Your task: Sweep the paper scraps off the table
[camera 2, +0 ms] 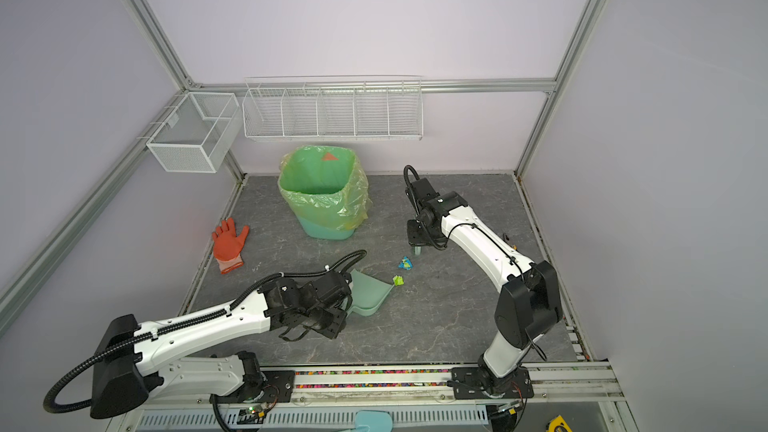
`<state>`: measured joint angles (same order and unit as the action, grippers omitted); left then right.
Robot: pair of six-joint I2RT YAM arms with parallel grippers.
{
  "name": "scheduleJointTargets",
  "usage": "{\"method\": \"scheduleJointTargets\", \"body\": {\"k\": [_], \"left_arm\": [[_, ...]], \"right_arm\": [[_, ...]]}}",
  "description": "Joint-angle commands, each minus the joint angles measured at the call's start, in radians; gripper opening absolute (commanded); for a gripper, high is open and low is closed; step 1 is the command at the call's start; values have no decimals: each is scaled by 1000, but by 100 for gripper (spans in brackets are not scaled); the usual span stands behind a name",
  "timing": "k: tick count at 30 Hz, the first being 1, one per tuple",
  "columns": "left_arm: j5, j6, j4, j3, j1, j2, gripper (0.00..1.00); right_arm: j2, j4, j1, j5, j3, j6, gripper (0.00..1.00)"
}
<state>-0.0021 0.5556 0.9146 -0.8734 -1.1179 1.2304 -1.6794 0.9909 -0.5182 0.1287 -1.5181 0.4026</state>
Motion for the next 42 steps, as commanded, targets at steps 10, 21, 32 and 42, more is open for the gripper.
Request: {"method": "scheduleJointTargets", "body": {"k": [10, 21, 32, 42], "left_arm": [[2, -51, -14, -67, -31, 94, 0], [18, -78, -27, -86, -39, 153, 0], [30, -101, -28, -134, -38, 226, 0], [33, -99, -52, -154, -39, 281, 0]], "right_arm": [[-26, 38, 6, 5, -12, -31, 7], [-7, 9, 4, -19, 31, -37, 7], [13, -23, -2, -51, 68, -48, 7], [34, -26, -36, -95, 114, -46, 7]]}}
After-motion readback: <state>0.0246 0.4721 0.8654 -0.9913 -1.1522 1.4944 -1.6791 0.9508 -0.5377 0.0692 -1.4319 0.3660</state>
